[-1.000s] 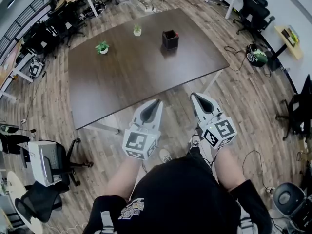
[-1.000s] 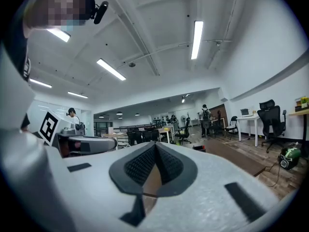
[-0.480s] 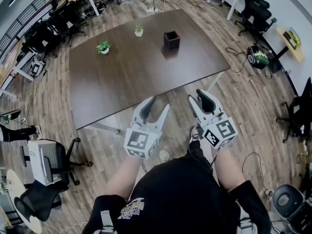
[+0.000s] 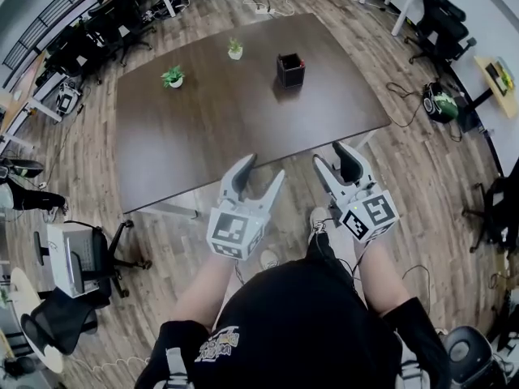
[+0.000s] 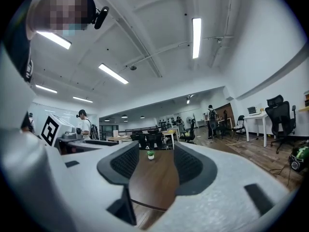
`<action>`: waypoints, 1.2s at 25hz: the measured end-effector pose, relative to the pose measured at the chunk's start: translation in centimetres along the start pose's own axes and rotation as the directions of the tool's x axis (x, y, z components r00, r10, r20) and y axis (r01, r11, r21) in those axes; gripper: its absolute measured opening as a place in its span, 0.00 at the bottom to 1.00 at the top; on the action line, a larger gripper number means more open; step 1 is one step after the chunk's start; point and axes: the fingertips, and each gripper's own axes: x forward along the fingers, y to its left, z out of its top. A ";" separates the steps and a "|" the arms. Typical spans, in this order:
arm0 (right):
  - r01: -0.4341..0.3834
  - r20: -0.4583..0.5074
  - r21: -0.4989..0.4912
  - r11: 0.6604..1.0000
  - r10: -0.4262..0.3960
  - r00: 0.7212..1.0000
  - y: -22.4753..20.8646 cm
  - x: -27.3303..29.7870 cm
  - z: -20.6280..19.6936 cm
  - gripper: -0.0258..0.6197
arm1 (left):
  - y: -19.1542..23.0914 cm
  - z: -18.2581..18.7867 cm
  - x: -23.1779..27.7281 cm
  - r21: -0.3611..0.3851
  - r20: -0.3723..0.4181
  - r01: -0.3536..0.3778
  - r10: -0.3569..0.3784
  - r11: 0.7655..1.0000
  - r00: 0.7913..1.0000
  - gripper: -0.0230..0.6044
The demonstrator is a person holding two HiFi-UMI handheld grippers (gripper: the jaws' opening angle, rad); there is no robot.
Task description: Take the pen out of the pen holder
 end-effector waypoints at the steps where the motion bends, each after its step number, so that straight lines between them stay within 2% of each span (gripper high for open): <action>1: -0.007 0.000 0.003 1.000 0.007 1.000 -0.8 0.4 0.1 0.39 | 0.2 0.1 0.8 -0.001 -0.001 -0.009 0.009 1.000 1.000 0.39; 19: -0.132 0.007 0.037 0.991 0.131 0.991 -15.5 8.0 1.5 0.42 | 2.5 0.9 15.1 -0.005 -0.015 -0.149 0.149 0.989 0.989 0.40; 30: -0.214 0.003 0.033 0.976 0.214 0.977 -20.8 11.4 2.7 0.42 | 4.1 1.7 20.9 -0.019 0.004 -0.244 0.244 0.970 0.970 0.40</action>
